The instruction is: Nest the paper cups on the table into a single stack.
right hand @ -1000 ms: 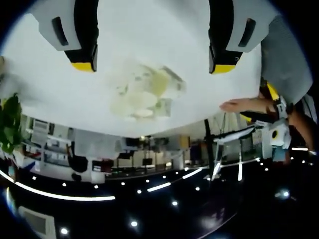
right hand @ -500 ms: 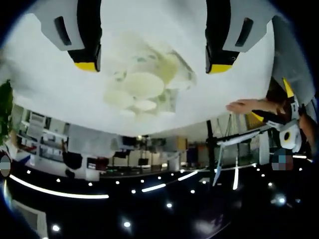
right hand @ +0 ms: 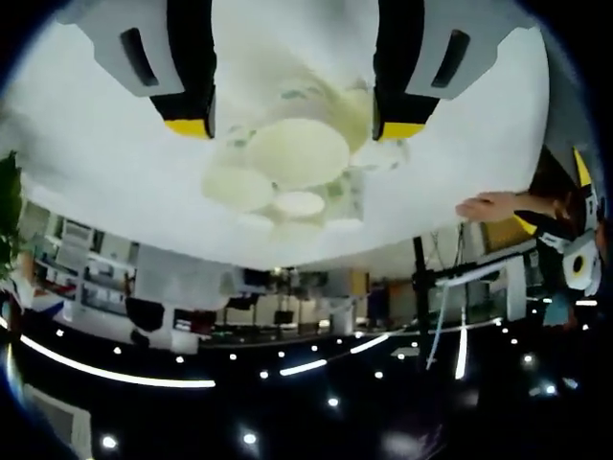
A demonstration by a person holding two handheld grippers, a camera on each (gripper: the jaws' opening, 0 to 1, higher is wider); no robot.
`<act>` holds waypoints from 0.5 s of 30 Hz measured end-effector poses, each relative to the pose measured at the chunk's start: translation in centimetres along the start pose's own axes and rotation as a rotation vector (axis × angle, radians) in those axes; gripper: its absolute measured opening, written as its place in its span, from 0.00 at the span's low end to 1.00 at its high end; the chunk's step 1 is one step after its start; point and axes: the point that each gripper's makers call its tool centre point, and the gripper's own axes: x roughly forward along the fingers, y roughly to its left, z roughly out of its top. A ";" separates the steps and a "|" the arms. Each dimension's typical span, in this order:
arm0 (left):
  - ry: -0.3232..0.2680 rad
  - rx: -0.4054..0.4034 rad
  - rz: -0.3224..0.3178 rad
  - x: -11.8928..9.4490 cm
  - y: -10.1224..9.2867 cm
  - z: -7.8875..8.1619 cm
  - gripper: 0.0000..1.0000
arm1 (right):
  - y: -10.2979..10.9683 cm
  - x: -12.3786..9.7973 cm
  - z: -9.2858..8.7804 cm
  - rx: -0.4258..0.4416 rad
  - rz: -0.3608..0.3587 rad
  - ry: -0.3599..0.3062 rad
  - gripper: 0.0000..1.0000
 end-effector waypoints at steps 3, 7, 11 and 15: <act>-0.011 -0.020 0.002 -0.1 0.3 0.1 0.92 | 0.1 0.5 -0.5 -0.007 0.003 0.020 0.60; -0.019 -0.024 -0.005 -0.1 0.1 0.3 0.91 | 0.2 0.8 -0.8 -0.024 0.008 0.032 0.57; -0.020 -0.030 -0.015 -0.1 0.0 0.4 0.90 | 0.1 1.3 -0.7 -0.008 0.001 0.031 0.54; -0.014 -0.029 -0.025 0.0 -0.2 0.2 0.89 | 0.3 1.5 -0.7 0.002 0.003 0.032 0.50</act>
